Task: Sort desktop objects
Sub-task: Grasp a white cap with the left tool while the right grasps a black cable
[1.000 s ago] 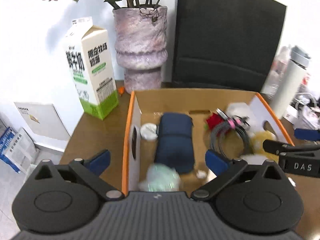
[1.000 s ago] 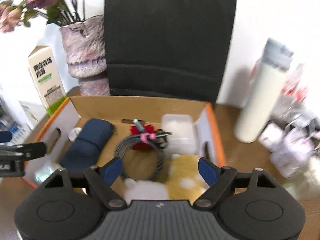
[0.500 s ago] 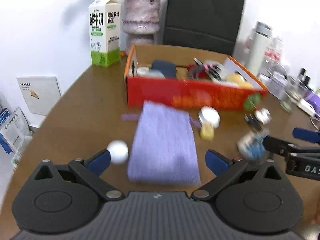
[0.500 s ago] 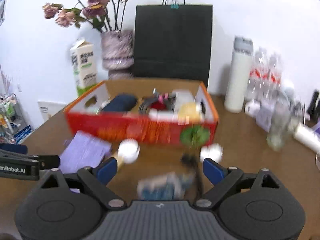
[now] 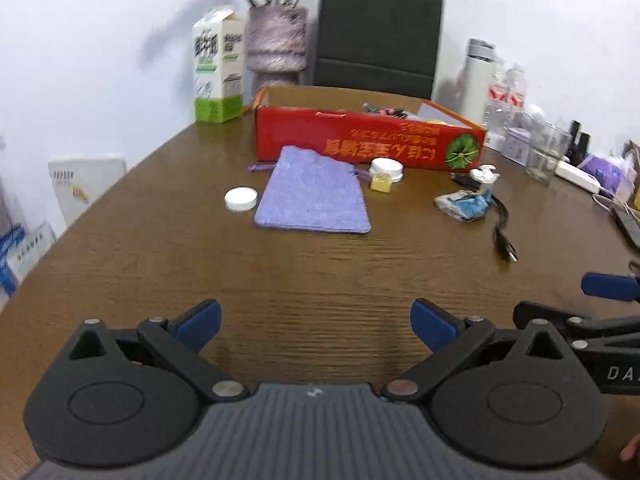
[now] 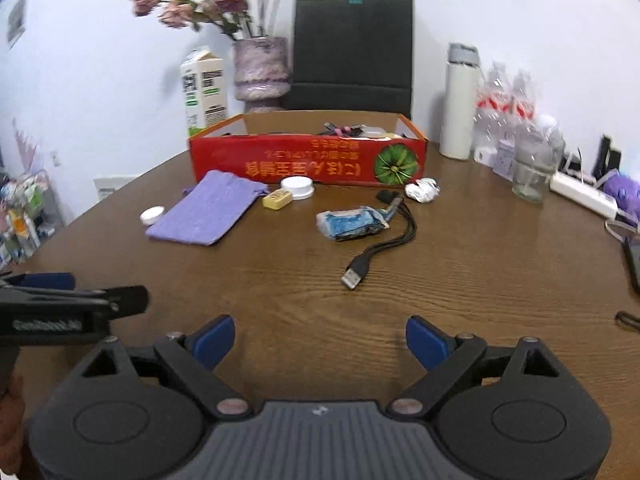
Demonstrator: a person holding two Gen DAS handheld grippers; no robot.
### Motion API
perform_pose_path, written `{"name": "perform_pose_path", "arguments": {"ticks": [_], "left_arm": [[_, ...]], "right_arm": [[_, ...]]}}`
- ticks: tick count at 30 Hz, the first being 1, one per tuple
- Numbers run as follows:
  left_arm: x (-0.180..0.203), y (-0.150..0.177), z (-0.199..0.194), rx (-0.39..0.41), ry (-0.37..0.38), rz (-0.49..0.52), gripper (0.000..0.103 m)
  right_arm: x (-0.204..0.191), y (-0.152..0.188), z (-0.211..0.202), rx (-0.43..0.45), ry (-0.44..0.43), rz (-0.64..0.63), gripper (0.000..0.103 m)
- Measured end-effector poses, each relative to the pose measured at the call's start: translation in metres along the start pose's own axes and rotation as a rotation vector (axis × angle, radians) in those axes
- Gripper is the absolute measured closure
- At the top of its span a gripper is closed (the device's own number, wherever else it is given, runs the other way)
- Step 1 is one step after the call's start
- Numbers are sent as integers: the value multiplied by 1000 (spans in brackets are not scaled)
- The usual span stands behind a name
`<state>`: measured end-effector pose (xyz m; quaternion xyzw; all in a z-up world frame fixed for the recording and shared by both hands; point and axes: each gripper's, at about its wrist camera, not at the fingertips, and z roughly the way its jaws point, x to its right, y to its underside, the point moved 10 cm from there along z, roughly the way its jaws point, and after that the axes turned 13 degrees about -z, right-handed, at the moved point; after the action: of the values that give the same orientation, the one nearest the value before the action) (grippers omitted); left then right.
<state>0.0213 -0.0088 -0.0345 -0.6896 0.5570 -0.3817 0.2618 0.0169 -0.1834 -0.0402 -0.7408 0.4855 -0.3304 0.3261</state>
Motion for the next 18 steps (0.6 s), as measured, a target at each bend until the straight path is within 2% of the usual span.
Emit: {"name": "perform_pose_path", "arguments": {"ticks": [2, 9, 13, 15, 18], "left_arm": [[2, -2, -2, 25, 22, 9, 0], [-6, 2, 8, -56, 17, -37, 0], [-10, 0, 8, -51, 34, -72, 0], [-9, -7, 7, -29, 26, -43, 0], [-9, -29, 8, 57, -18, 45, 0]], "right_arm": [[-1, 2, -2, 6, 3, -6, 10], [5, 8, 5, -21, -5, 29, 10], [9, 7, 9, -27, -18, 40, 10], [13, 3, 12, -29, -17, 38, 10], [26, -12, 16, -5, -9, 40, 10]]}}
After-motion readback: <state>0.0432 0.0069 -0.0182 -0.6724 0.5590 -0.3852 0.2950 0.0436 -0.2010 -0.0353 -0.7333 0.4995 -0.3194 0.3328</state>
